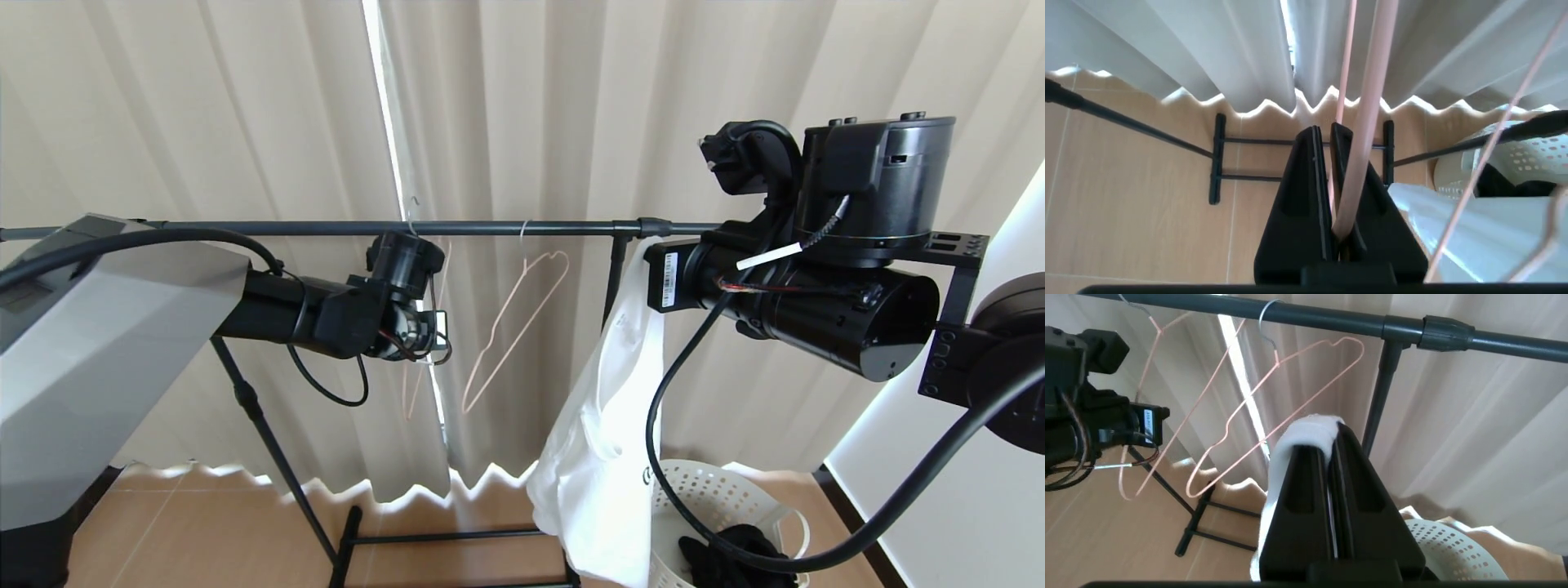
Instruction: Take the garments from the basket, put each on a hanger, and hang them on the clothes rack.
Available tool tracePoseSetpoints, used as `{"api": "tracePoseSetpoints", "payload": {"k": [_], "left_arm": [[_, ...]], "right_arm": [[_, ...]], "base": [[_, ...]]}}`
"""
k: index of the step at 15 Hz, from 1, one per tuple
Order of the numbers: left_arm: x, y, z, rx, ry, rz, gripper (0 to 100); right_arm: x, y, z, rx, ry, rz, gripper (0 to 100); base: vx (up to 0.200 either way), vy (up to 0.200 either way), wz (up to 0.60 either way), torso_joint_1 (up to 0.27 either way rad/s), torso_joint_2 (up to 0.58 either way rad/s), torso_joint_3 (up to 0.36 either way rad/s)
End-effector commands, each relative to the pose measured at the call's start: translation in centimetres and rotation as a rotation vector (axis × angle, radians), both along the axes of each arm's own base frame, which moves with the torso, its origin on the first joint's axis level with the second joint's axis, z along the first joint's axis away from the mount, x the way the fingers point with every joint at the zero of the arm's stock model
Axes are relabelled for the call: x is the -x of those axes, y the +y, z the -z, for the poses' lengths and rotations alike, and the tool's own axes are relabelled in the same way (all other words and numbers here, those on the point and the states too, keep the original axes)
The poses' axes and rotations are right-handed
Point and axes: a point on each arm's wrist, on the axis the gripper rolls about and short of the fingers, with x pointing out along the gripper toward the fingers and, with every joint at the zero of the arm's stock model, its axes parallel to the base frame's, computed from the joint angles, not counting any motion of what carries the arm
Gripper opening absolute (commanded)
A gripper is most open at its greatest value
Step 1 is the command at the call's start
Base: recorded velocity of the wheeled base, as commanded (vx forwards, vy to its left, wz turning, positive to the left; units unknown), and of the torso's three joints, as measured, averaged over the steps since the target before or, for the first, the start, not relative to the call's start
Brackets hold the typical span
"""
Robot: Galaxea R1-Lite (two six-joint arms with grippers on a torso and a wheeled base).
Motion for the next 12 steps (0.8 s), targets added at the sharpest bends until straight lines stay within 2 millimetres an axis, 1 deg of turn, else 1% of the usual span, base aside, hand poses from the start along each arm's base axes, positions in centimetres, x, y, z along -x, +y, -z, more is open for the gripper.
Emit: {"api": "tracePoseSetpoints", "payload": {"k": [1,2,5,7,9,11,12], "left_arm": [[1.9,-0.2,-1.8,0.008,-0.019,0.022,0],[2.4,-0.3,-2.0,0.006,-0.016,0.028,0],[5.5,0.1,-3.0,0.003,-0.013,0.054,0],[7.0,0.5,-3.3,-0.015,-0.011,0.073,0],[9.3,1.6,-3.9,-0.030,-0.017,0.093,0],[11.2,2.5,-3.7,-0.059,-0.019,0.118,0],[12.5,3.2,-3.6,-0.082,-0.029,0.140,0]], "right_arm": [[0.0,0.0,0.0,0.000,0.000,-0.001,0],[0.0,0.0,0.0,-0.001,-0.001,-0.001,0],[0.0,0.0,0.0,-0.001,-0.001,-0.001,0],[0.0,0.0,0.0,-0.001,-0.001,-0.001,0],[0.2,-0.1,-0.3,-0.004,-0.009,0.011,0],[0.2,-0.2,-0.3,-0.003,-0.010,0.012,0],[0.3,-0.2,-0.4,-0.004,-0.012,0.012,0]], "base": [[0.000,0.000,0.00,0.000,0.00,0.000],[0.000,0.000,0.00,0.000,0.00,0.000],[0.000,0.000,0.00,0.000,0.00,0.000],[0.000,0.000,0.00,0.000,0.00,0.000],[0.000,0.000,0.00,0.000,0.00,0.000],[0.000,0.000,0.00,0.000,0.00,0.000],[0.000,0.000,0.00,0.000,0.00,0.000]]}}
